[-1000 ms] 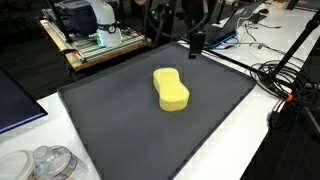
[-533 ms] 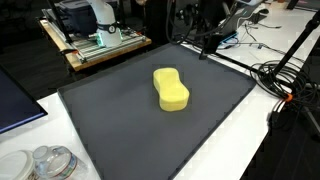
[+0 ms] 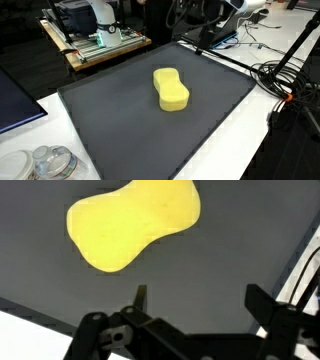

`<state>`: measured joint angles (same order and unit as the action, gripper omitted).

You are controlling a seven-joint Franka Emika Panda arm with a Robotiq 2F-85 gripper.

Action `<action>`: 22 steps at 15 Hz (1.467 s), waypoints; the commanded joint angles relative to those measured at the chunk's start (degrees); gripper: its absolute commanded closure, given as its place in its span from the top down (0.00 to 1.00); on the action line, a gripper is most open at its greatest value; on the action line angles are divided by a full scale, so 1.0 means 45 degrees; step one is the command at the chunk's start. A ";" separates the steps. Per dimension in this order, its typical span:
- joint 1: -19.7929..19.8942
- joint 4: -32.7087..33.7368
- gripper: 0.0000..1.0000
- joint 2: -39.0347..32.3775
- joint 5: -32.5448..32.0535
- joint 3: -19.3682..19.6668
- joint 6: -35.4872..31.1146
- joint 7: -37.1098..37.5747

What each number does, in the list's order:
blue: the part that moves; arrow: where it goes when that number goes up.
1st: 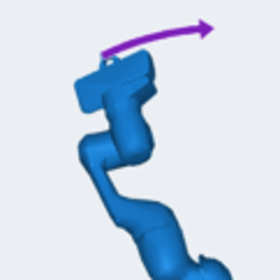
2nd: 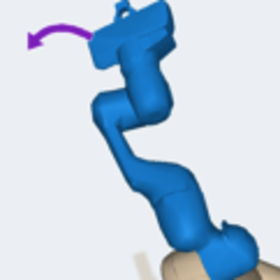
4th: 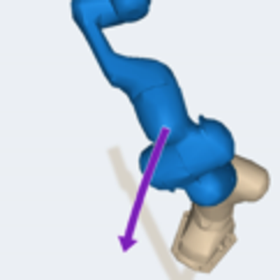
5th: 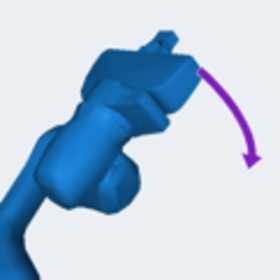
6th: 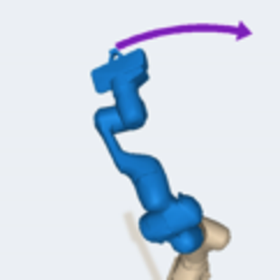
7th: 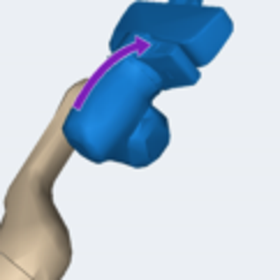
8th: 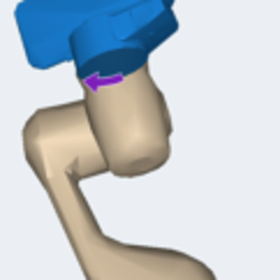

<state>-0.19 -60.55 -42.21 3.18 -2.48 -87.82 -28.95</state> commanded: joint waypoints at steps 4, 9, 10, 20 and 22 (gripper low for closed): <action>-0.0579 -0.2088 1.00 0.0593 -0.0150 0.0338 -0.1984 0.4786; -0.0254 -0.5222 1.00 0.1607 0.0005 0.0860 -0.4569 0.7385; -0.0221 -0.5809 1.00 0.1823 0.0011 0.1025 -0.4986 0.7888; 0.1413 -0.9430 1.00 0.2801 0.3664 0.0908 -0.6371 0.8238; 0.1680 -1.0027 1.00 0.2831 0.4235 0.0851 -0.6985 0.7675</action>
<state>5.19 -99.91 -31.62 17.80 2.48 -114.79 8.71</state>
